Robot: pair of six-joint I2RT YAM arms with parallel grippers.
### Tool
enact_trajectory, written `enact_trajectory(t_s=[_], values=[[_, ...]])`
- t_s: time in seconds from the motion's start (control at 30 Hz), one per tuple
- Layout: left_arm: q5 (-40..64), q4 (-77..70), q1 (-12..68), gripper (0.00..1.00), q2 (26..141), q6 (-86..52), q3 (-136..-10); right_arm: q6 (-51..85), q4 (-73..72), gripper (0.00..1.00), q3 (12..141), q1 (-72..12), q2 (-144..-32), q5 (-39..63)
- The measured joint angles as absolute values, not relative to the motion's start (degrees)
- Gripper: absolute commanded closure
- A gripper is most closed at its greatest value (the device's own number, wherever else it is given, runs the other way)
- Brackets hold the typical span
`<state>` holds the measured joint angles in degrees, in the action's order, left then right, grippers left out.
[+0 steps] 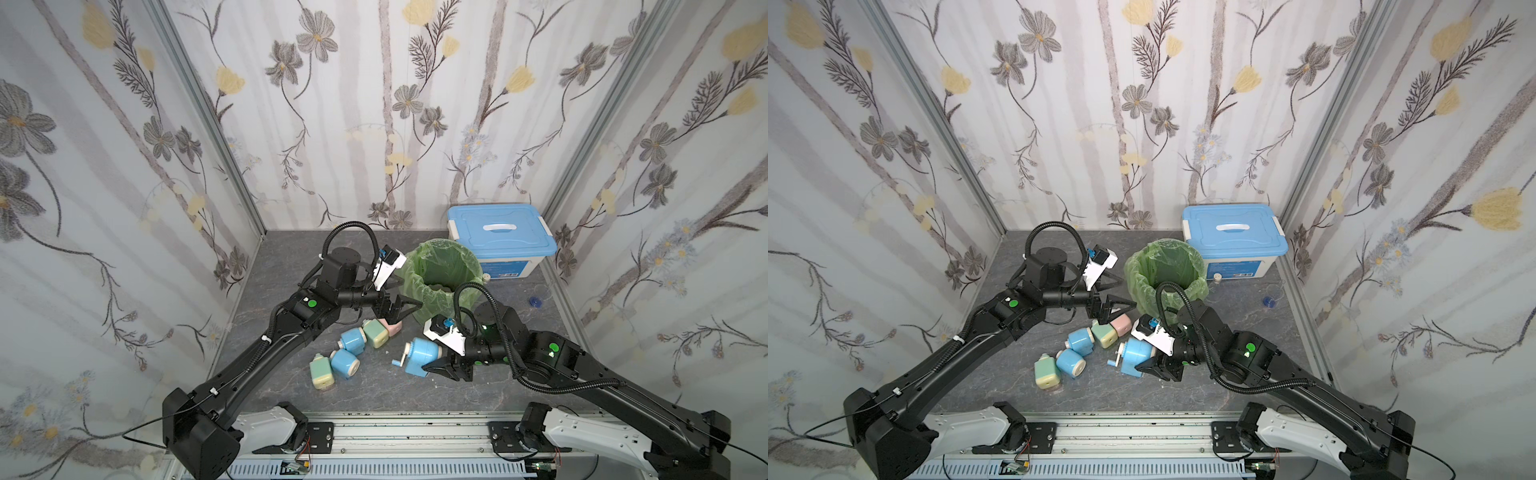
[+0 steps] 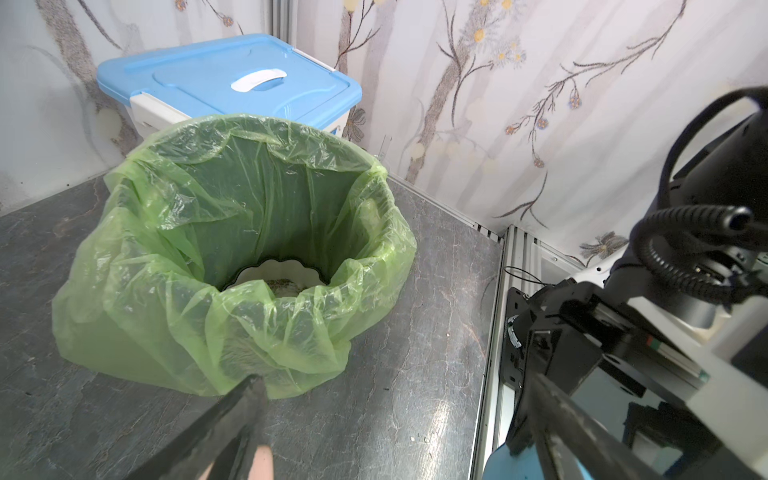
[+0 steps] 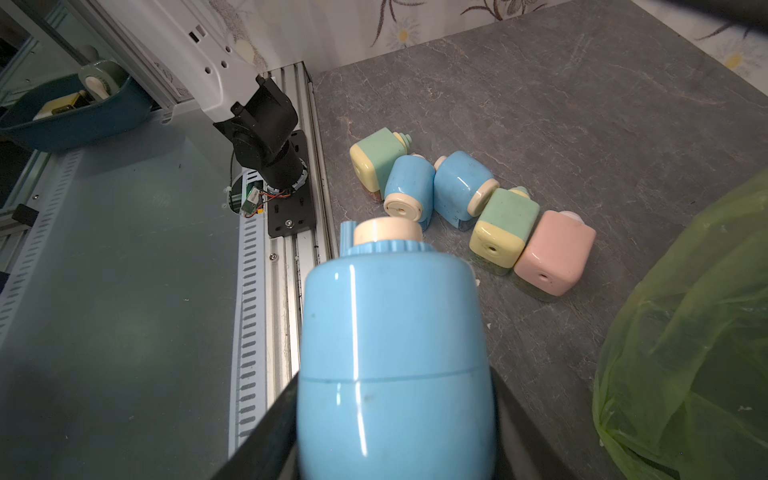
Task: Take out the pencil sharpener tray and clean the shavings
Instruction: Pick up the pencil sharpener from the center of the board.
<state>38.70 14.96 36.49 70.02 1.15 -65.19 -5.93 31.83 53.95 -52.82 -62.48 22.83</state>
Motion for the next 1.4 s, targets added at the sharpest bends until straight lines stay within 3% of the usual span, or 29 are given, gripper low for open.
enact_trajectory(t_s=[1.03,1.4], values=[[35.1,23.2,41.7,0.0,65.9,7.3,-65.8,-10.4,37.4,0.52,62.2,-45.1,-64.7,37.9],[49.9,21.7,37.4,0.01,62.5,5.8,-66.9,-10.4,36.1,0.52,60.8,-42.9,-63.3,35.6]])
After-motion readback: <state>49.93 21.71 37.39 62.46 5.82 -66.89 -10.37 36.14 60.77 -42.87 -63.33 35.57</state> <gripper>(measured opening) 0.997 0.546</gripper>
